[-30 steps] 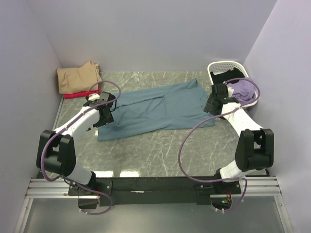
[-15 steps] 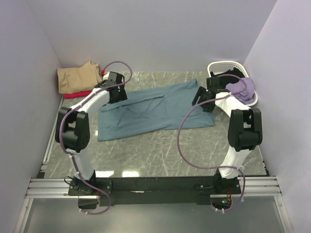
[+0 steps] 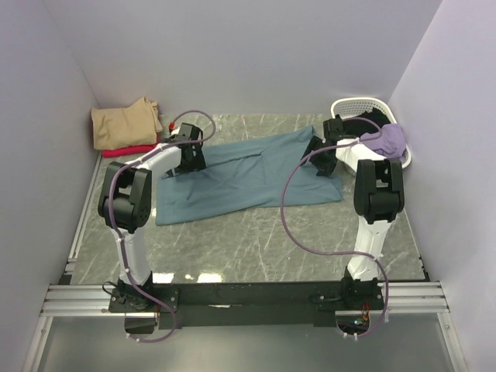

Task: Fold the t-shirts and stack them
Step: Fold the tshirt

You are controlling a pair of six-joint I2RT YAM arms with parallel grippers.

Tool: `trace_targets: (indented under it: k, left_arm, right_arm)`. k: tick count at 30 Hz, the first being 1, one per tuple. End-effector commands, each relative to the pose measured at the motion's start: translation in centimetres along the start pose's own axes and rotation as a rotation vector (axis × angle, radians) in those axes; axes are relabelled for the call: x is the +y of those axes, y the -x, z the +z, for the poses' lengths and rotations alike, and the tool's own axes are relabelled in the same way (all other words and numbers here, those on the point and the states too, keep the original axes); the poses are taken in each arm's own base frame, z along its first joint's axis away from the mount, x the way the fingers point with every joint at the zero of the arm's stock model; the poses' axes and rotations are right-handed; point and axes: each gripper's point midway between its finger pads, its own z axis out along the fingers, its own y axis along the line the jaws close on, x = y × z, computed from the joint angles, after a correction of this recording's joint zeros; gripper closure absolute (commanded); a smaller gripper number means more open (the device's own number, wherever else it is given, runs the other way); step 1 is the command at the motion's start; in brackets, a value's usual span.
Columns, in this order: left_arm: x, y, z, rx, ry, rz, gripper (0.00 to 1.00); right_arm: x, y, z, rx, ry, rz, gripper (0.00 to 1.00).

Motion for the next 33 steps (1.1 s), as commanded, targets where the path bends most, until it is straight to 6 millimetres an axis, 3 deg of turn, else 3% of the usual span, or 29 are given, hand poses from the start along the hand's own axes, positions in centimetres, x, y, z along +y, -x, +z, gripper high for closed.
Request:
trace_targets:
  k: [1, 8, 14, 15, 16, 17, 20, 21, 24, 28, 33]
  left_arm:
    - [1.5, -3.5, 0.7, 0.076, 0.045, 0.001, 0.00]
    - [3.4, -8.9, -0.1, 0.172, 0.064, -0.030, 0.00]
    - [3.9, -13.4, -1.6, 0.239, 0.059, -0.033, 0.01]
    - [3.4, -14.3, -2.1, 0.249, 0.046, -0.025, 0.01]
    - [3.6, -15.5, -2.4, 0.268, 0.048, -0.017, 0.00]
    - [3.4, -15.9, -3.0, 0.270, 0.039, -0.013, 0.01]
    - [2.9, -18.2, -4.6, 0.304, 0.022, 0.005, 0.00]
    - [2.6, -19.0, -5.2, 0.311, 0.019, 0.009, 0.01]
    - [2.5, -20.9, -7.0, 0.336, 0.009, 0.014, 0.00]
    - [3.2, -23.8, -9.2, 0.390, 0.000, 0.010, 0.00]
    - [2.5, -27.8, -13.1, 0.442, -0.075, 0.036, 0.00]
  right_arm:
    - [0.9, 1.8, 0.0, 0.001, -0.019, 0.004, 0.21]
    - [1.0, 2.4, 1.6, 0.028, -0.130, -0.051, 0.19]
    - [3.3, 3.7, 2.3, 0.037, -0.138, -0.103, 0.16]
    - [4.2, 4.7, 1.9, 0.020, -0.125, -0.118, 0.16]
    - [4.1, 4.4, 3.0, 0.042, -0.137, -0.122, 0.14]
    - [5.6, 5.9, 2.4, 0.009, -0.104, -0.129, 0.11]
    - [6.5, 4.8, 4.1, 0.077, -0.076, -0.153, 0.00]
    - [7.4, 5.6, 3.4, 0.064, -0.053, -0.169, 0.00]
    - [8.2, 5.4, 4.1, 0.058, -0.022, -0.182, 0.00]
    - [9.7, 4.2, 4.4, 0.108, 0.065, -0.207, 0.00]
    - [12.9, 2.2, 5.0, 0.144, 0.170, -0.315, 0.00]
